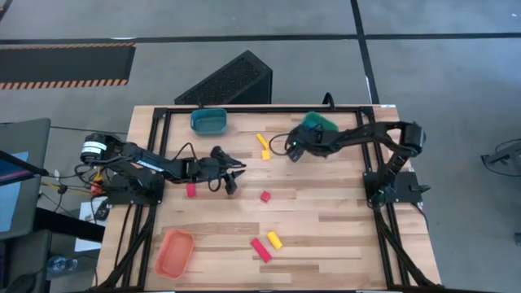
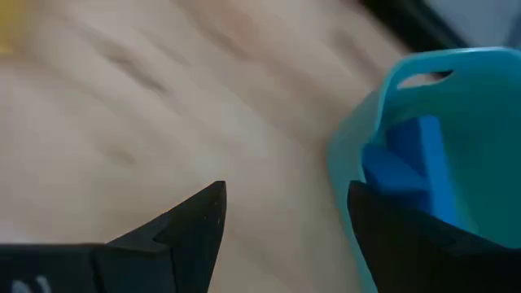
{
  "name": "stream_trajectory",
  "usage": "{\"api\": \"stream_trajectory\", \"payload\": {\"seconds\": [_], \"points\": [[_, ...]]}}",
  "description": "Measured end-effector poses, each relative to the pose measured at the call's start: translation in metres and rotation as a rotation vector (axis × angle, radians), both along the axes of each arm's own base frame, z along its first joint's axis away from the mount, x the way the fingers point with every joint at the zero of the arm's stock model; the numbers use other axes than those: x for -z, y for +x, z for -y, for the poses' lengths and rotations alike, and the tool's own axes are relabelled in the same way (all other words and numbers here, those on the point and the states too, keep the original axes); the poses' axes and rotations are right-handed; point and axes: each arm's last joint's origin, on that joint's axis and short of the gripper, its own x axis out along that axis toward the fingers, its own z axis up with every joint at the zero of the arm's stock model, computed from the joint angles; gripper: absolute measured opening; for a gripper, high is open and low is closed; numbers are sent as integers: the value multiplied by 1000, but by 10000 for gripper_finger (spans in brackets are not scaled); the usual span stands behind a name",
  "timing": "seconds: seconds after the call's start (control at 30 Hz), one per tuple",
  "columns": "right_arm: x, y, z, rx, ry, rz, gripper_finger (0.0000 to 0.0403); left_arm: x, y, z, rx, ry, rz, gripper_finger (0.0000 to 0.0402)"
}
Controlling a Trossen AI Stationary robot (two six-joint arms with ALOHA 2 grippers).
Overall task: Sort & place blocks by color
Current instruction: Adjust the green bin, then put the middle yellow block into the blue bin
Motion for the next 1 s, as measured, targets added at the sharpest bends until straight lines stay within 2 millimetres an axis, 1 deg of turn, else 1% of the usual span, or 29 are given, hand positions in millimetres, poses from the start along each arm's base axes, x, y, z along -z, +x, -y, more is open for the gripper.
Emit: {"api": "stream_trajectory", "payload": {"seconds": [0.27, 0.33, 0.4, 0.53, 0.6, 0.83, 1.0], "points": [[3, -45, 38, 180, 22, -253, 281, 1, -1, -1, -21, 2, -17, 154], [3, -51, 45, 208, 34, -262, 281, 4, -2, 0, -25, -4, -44, 154], [3, -51, 46, 206, 51, -251, 281, 6, -4, 0, -29, -8, -72, 154], [3, -44, 36, 179, 51, -233, 281, 11, -8, 2, -32, 0, -124, 154], [3, -36, 27, 161, 64, -175, 281, 13, -9, 4, -42, 13, -142, 154], [-6, 12, -13, -107, 94, 141, 281, 13, -10, 6, -54, 29, -151, 154], [-17, 32, -30, -162, 87, 348, 281, 13, -10, 6, -68, 11, -141, 154]]}}
